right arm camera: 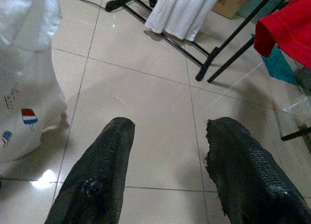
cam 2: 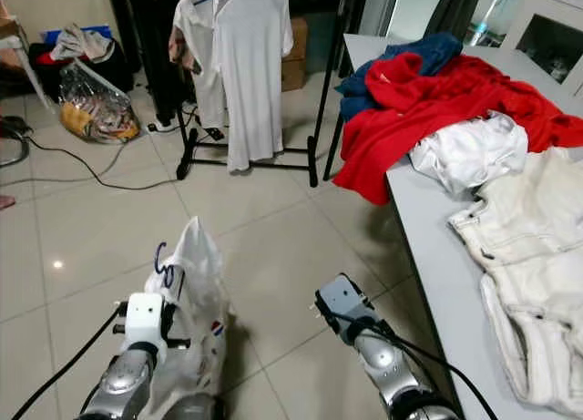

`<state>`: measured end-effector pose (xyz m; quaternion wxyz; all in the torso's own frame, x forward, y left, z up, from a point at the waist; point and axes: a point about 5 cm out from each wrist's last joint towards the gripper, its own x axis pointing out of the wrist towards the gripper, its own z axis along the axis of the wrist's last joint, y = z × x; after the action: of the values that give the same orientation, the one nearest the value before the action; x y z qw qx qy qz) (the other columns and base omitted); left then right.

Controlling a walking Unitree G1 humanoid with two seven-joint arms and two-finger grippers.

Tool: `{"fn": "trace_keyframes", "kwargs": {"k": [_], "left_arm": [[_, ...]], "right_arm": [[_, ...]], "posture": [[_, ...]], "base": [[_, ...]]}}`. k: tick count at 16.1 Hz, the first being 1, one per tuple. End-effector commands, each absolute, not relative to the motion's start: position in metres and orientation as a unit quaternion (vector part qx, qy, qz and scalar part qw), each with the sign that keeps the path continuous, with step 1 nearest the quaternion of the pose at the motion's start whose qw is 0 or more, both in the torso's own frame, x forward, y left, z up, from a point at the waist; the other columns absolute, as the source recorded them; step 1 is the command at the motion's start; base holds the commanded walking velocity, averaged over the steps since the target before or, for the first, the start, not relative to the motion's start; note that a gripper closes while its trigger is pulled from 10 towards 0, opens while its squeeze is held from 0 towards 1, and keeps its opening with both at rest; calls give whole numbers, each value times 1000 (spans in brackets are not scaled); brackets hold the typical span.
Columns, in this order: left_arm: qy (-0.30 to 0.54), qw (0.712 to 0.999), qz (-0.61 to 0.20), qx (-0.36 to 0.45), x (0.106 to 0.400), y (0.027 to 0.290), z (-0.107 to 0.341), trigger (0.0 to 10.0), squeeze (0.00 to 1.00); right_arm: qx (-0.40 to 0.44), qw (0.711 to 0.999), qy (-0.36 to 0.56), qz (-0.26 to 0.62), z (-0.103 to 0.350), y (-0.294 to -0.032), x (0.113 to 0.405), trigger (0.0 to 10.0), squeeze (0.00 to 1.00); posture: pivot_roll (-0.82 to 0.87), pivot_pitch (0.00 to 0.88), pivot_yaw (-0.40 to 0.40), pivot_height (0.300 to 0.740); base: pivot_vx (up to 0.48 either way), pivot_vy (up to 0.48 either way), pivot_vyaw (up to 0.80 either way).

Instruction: Hang hanger

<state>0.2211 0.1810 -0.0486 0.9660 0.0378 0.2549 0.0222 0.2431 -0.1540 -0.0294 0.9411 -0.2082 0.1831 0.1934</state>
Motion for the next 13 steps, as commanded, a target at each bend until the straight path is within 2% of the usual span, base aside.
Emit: {"fn": "trace_keyframes", "kwargs": {"k": [1,10,13], "left_arm": [[236,971,26,41,227,180,-44,10000,0],[226,973,4,55,234,174,-40,10000,0],[226,972,5,61,234,178,-39,10000,0]], "right_arm": [[-219,938,178,200,-28,-156,244,10000,0],[-237,932,205,182,-35,-172,236,10000,0],[-233,932,205,187,-37,-166,234,10000,0]], "posture": [[257,26,-66,740],[254,16,-40,740],[257,8,-43,740]], "base": [[289,0,0],[296,0,0],[340,0,0]]}}
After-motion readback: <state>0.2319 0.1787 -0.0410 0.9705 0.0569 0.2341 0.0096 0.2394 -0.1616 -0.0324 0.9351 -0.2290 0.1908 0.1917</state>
